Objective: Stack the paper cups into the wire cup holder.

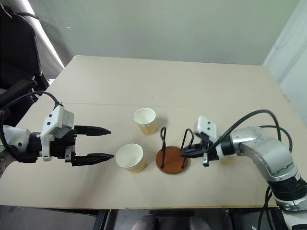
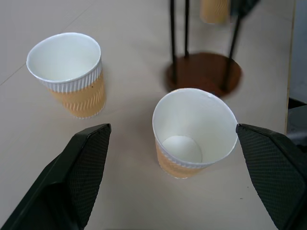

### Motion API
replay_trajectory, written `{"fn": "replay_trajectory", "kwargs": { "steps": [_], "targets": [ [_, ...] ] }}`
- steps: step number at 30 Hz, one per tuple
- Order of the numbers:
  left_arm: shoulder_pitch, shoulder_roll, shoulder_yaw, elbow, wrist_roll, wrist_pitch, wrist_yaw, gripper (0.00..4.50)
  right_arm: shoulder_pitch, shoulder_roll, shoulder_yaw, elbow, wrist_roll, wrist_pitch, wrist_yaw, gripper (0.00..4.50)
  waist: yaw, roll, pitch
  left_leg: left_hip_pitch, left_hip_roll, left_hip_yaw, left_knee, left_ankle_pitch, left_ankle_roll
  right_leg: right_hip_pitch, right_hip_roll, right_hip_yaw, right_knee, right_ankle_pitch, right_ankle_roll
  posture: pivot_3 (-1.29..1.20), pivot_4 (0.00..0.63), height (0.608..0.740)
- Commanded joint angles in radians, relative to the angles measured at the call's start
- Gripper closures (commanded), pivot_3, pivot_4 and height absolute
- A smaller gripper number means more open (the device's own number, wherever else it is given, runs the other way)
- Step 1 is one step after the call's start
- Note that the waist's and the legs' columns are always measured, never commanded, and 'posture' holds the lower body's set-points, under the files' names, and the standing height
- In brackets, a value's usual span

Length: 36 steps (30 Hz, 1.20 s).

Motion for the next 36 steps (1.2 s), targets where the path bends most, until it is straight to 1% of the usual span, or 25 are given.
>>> {"fn": "replay_trajectory", "kwargs": {
  "steps": [1, 13, 22, 30, 34, 35, 36],
  "targets": [
    [-0.03, 0.01, -0.005, -0.003, 0.002, -0.012, -0.011, 0.0, -0.013, -0.023, -0.001, -0.034, 0.011, -0.03, 0.015, 4.49, 0.0, 0.0, 0.0, 0.0, 0.0, 0.0, 0.0, 0.0, 0.0, 0.0, 0.0, 0.0, 0.0, 0.0, 0.0, 0.0, 0.15, 0.74],
    [-0.039, 0.007, -0.007, -0.002, 0.009, -0.012, -0.018, 0.0, 0.008, -0.03, 0.064, -0.024, -0.073, -0.114, -0.018, 4.49, -0.001, 0.0, 0.0, 0.0, 0.0, 0.0, 0.0, 0.0, 0.0, 0.0, 0.0, 0.0, 0.001, 0.0, 0.0, 0.0, 0.15, 0.74],
    [-0.032, 0.007, 0.003, -0.001, 0.014, -0.01, -0.019, 0.0, 0.009, -0.002, 0.106, -0.024, -0.109, -0.116, -0.063, 4.49, -0.002, -0.001, -0.001, 0.001, 0.001, 0.0, 0.0, 0.0, 0.0, 0.001, 0.0, 0.0, 0.001, 0.0, 0.0, 0.0, 0.15, 0.74],
    [-0.037, 0.007, -0.001, 0.01, 0.024, -0.019, -0.028, 0.0, 0.012, -0.021, 0.118, -0.042, -0.114, -0.107, -0.058, 4.49, -0.002, -0.002, -0.001, 0.002, 0.001, 0.0, 0.0, 0.0, 0.0, 0.001, 0.0, 0.0, 0.002, 0.0, 0.0, 0.0, 0.15, 0.74],
    [-0.039, 0.008, -0.001, 0.01, 0.024, -0.019, -0.03, 0.0, 0.019, -0.023, 0.12, -0.045, -0.117, -0.106, -0.063, 3.43, -0.002, -0.002, -0.001, 0.002, 0.001, 0.0, 0.0, 0.0, 0.0, 0.001, 0.0, 0.0, 0.001, 0.0, 0.0, 0.0, 0.15, 0.74],
    [-0.041, 0.008, -0.002, 0.01, 0.024, -0.019, -0.031, 0.0, 0.021, -0.023, 0.121, -0.045, -0.118, -0.107, -0.064, 3.02, -0.002, -0.002, -0.001, 0.002, 0.001, 0.0, 0.0, 0.0, 0.0, 0.001, 0.0, 0.0, 0.001, 0.0, 0.0, 0.0, 0.15, 0.74],
    [-0.042, 0.008, -0.002, 0.01, 0.023, -0.018, -0.031, 0.0, 0.022, -0.023, 0.121, -0.044, -0.12, -0.108, -0.066, 2.72, -0.002, -0.002, -0.001, 0.002, 0.001, 0.0, 0.0, 0.0, 0.0, 0.001, 0.0, 0.0, 0.001, 0.0, 0.0, 0.0, 0.15, 0.74]
  ]
}}
